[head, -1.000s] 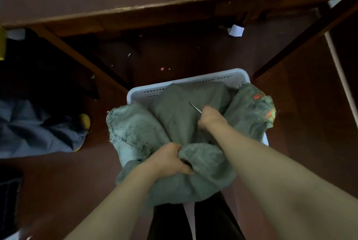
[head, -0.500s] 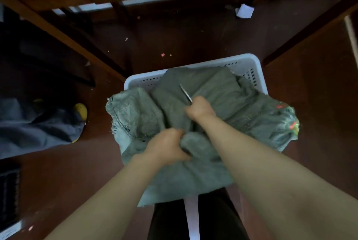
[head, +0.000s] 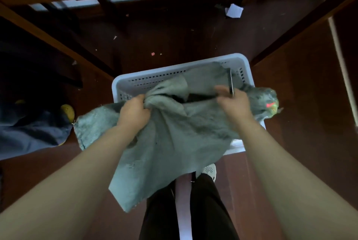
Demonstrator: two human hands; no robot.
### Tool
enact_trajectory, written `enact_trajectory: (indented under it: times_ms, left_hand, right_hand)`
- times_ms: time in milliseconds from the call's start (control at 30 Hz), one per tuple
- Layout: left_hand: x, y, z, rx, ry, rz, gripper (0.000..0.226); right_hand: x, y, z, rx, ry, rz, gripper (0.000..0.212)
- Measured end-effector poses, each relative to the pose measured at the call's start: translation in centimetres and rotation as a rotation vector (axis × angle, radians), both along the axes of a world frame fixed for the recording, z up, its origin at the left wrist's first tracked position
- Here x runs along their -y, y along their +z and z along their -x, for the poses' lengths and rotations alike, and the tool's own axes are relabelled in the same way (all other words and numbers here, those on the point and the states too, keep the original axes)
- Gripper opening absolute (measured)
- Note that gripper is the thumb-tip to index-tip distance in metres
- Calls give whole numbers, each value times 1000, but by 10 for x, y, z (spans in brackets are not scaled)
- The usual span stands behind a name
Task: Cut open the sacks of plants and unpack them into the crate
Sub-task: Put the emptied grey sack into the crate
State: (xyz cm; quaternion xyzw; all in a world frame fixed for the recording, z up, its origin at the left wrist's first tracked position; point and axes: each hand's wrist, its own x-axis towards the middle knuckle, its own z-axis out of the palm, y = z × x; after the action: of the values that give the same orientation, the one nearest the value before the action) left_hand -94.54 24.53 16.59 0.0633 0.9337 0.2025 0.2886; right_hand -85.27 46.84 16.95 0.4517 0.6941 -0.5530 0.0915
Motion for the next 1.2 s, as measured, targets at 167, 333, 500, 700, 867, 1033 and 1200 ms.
enact_trajectory:
  times_ms: [167, 333, 500, 700, 867, 1033, 1200]
  left_hand:
    - [4, 25, -5, 289, 117, -187, 36]
    - [-4, 63, 9, 336, 99, -32, 44]
    - [-28, 141, 20, 275, -3, -33, 19]
    - [-64, 199, 3, 201, -83, -60, 26]
    - [-61, 224, 3, 96, -114, 7, 29]
    - [-61, 247, 1, 48, -232, 32, 41]
    - [-61, 273, 3, 18, -289, 59, 58]
  right_hand:
    - [-6, -58, -41, 368, 393, -114, 56]
    - [31, -59, -22, 182, -29, 3, 29]
    - [49, -20, -17, 74, -331, 79, 30]
    - [48, 49, -26, 94, -312, 55, 31]
    - [51, 67, -37, 18, -266, 76, 23]
    - [45, 85, -34, -10, -322, 163, 22]
    - [42, 93, -30, 34, -273, 190, 27]
